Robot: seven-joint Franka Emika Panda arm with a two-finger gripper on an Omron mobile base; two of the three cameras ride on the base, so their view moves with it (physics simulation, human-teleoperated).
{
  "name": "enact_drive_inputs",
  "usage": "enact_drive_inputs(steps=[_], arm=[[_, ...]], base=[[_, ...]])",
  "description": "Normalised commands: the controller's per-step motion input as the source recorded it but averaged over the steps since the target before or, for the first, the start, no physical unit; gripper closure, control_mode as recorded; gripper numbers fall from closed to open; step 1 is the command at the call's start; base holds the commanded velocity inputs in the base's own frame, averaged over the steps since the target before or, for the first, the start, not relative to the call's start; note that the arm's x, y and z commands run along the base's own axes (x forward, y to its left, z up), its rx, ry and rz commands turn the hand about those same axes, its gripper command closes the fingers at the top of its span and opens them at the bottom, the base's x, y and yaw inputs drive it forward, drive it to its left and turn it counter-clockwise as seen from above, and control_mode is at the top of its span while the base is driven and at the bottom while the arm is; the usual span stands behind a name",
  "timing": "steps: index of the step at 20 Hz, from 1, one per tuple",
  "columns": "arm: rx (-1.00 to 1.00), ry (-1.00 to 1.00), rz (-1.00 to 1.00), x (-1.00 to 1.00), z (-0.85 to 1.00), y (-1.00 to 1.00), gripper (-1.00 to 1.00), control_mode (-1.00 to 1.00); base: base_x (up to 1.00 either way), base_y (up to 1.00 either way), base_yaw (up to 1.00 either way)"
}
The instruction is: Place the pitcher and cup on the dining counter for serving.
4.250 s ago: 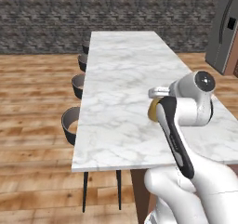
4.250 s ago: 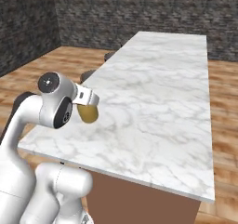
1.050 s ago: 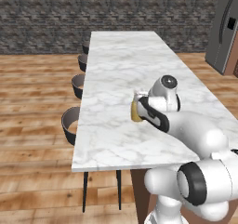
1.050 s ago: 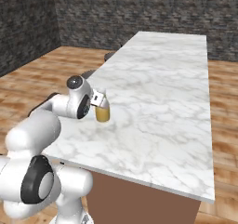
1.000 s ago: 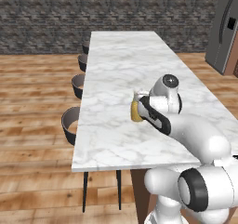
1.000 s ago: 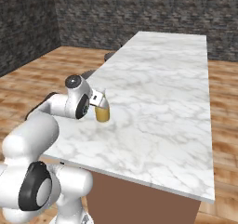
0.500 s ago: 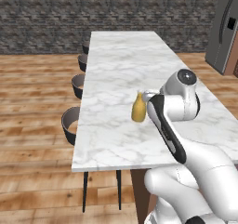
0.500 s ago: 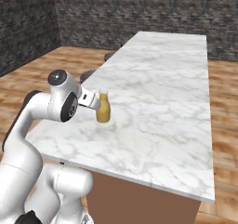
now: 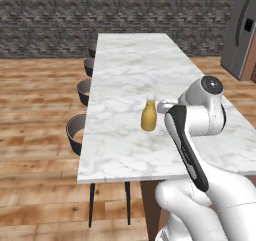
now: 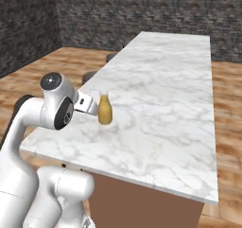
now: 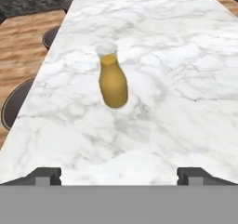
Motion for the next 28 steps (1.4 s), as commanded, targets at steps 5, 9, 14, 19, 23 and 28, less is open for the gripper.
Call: enact_drive_inputs(steps=[5,9,14,19,23,28], arm=[[0.00,0.00,0.00,0.00,0.00,0.00,-1.00,1.00],[0.00,0.00,0.00,0.00,0.00,0.00,-1.00,1.00],[0.00,0.00,0.00,0.00,0.00,0.00,-1.00,1.00],[0.00,0.00,0.00,0.00,0.00,0.00,-1.00,1.00],[0.00,0.00,0.00,0.00,0.00,0.00,-1.00,1.00],[0.00,0.00,0.00,0.00,0.00,0.00,-1.00,1.00]], base=[[-0.94,-0.13,-0.21],[-0.87,-0.44,-0.48],[-0.49,-0.39,-0.59],[-0.14,-0.45,-0.68],[-0.01,-0.63,-0.68],[0.01,-0.81,-0.68]])
